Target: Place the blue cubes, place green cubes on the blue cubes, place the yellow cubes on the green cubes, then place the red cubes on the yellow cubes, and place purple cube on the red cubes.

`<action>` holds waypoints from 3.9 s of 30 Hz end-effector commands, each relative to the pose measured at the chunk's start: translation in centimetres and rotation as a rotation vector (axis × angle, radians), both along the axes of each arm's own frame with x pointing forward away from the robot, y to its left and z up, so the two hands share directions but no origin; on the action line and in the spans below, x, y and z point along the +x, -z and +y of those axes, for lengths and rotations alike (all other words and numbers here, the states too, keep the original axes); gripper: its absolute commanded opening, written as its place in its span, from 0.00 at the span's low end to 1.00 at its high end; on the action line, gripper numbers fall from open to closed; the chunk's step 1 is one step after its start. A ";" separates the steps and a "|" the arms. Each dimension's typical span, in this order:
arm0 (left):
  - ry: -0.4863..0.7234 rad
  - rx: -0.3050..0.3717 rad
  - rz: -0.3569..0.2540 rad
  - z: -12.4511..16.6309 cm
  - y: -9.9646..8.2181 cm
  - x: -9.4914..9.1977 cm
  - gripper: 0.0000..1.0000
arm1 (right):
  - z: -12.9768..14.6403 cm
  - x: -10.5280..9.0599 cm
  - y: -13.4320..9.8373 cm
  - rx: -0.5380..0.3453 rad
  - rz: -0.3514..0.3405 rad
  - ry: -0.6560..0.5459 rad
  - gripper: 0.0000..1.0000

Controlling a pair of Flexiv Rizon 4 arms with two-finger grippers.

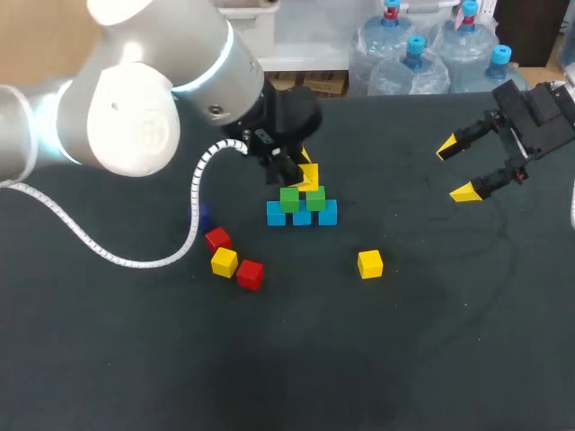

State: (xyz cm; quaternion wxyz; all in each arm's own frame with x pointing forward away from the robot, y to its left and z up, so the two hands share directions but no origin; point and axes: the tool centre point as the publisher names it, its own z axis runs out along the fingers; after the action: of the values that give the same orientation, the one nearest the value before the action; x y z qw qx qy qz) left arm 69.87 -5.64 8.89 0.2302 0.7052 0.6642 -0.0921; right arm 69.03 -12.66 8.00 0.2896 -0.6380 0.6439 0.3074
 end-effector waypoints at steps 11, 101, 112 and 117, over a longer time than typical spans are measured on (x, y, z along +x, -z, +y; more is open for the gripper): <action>-0.003 0.024 0.031 0.2 1.4 0.9 0.00 | 0.0 0.1 0.1 0.001 -0.001 -0.001 1.00; -0.022 0.047 0.072 0.7 2.8 1.4 0.11 | 0.0 0.1 0.1 0.001 -0.001 -0.001 1.00; -0.022 0.049 0.073 0.8 2.8 1.4 0.14 | 0.0 0.1 0.1 0.001 -0.001 -0.001 1.00; -0.023 0.048 0.075 0.8 2.9 1.5 0.15 | 0.0 0.1 0.1 0.001 -0.001 -0.001 1.00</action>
State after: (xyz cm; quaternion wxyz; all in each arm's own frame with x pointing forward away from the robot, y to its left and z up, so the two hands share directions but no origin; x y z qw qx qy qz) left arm 71.14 -4.77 6.01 0.1909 0.6986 0.6824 -0.0993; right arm 69.03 -12.66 8.00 0.2896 -0.6380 0.6439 0.3074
